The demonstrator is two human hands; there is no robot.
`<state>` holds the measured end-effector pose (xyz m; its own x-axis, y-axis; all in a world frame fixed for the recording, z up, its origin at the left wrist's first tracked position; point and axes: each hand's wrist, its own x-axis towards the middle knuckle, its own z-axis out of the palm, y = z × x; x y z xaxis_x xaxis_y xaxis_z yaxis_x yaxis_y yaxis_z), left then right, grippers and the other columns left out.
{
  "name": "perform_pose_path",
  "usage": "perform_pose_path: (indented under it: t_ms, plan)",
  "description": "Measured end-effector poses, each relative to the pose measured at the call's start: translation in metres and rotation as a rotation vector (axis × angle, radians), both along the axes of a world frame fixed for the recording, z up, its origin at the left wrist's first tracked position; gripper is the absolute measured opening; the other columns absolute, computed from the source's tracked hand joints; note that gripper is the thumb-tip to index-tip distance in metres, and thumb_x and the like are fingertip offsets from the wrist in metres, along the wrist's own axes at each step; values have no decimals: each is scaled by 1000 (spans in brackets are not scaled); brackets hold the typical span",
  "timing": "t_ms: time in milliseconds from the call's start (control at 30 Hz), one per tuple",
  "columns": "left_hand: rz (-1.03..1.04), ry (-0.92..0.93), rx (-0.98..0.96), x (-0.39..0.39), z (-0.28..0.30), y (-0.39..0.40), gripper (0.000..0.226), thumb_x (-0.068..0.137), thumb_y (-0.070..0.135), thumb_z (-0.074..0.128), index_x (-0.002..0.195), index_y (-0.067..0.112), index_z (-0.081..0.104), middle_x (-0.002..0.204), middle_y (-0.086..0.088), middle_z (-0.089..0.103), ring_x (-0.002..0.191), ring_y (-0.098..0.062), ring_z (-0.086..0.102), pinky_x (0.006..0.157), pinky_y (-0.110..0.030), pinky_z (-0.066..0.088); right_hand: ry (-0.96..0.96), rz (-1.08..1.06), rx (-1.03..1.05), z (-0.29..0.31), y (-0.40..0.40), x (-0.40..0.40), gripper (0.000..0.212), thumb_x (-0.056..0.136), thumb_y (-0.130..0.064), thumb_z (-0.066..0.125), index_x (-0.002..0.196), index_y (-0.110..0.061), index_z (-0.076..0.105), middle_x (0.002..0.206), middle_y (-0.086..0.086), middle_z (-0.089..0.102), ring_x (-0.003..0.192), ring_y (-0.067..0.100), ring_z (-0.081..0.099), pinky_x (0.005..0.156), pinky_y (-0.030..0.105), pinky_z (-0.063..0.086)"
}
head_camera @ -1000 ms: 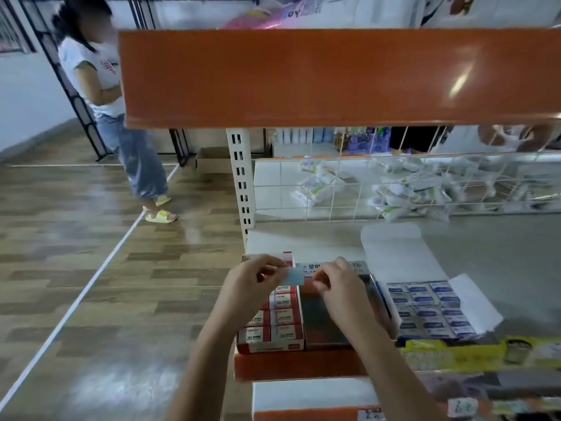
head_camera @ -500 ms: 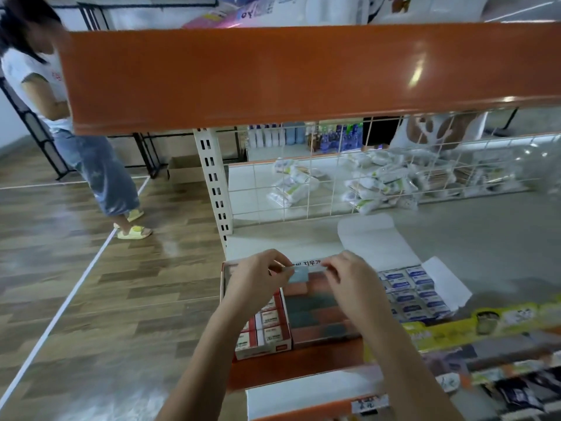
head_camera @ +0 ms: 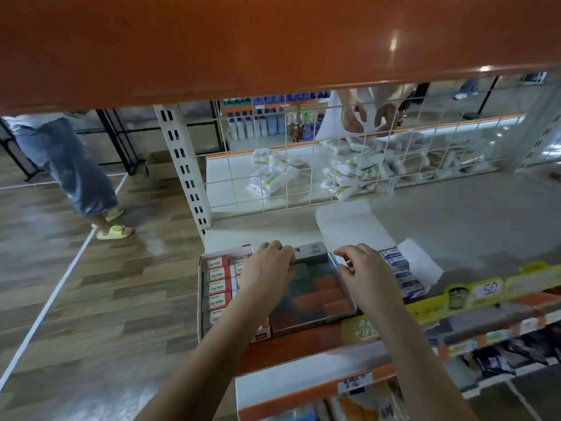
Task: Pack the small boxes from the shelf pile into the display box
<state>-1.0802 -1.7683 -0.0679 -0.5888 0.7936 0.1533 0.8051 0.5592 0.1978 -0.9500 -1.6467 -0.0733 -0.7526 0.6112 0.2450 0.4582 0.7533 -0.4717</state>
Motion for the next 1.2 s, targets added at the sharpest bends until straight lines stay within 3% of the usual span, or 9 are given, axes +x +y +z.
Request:
perform_pose_path:
  t_ms: [233,467,667,967,1200]
  plan:
    - [-41,68,-123,4,1,0,36,94,41,47,122,20,54,115,-1,55,106,-19,50,78,-31,46,8,5,-9,-3,0,-1,25,92,-16,54,117,-19,60,109,0,59,96,15,56,72,18,38]
    - [-95,138,-185,5,4,7,37,91,35,55,122,15,54,111,-5,53,102,-22,53,68,-30,39,33,1,-41,-3,2,0,25,92,-15,55,116,-18,62,108,0,59,95,15,56,75,20,42]
    - [-89,-11,-66,-2,3,7,33,86,37,58,115,24,53,110,4,56,98,-15,53,68,-25,39,29,-4,-42,-4,3,1,26,93,-16,54,118,-19,60,111,-1,59,96,12,55,75,16,39]
    - [-66,68,-136,1,-7,2,37,92,35,53,125,20,48,121,0,54,110,-17,50,80,-29,44,25,-3,-41,-6,4,0,28,93,-15,53,120,-18,59,112,-1,58,92,9,54,71,13,36]
    - [-102,69,-113,-1,-5,4,35,93,40,47,122,20,52,116,1,55,104,-16,51,74,-28,42,5,53,-69,5,6,1,25,93,-24,53,117,-20,60,108,-2,60,95,12,57,81,25,49]
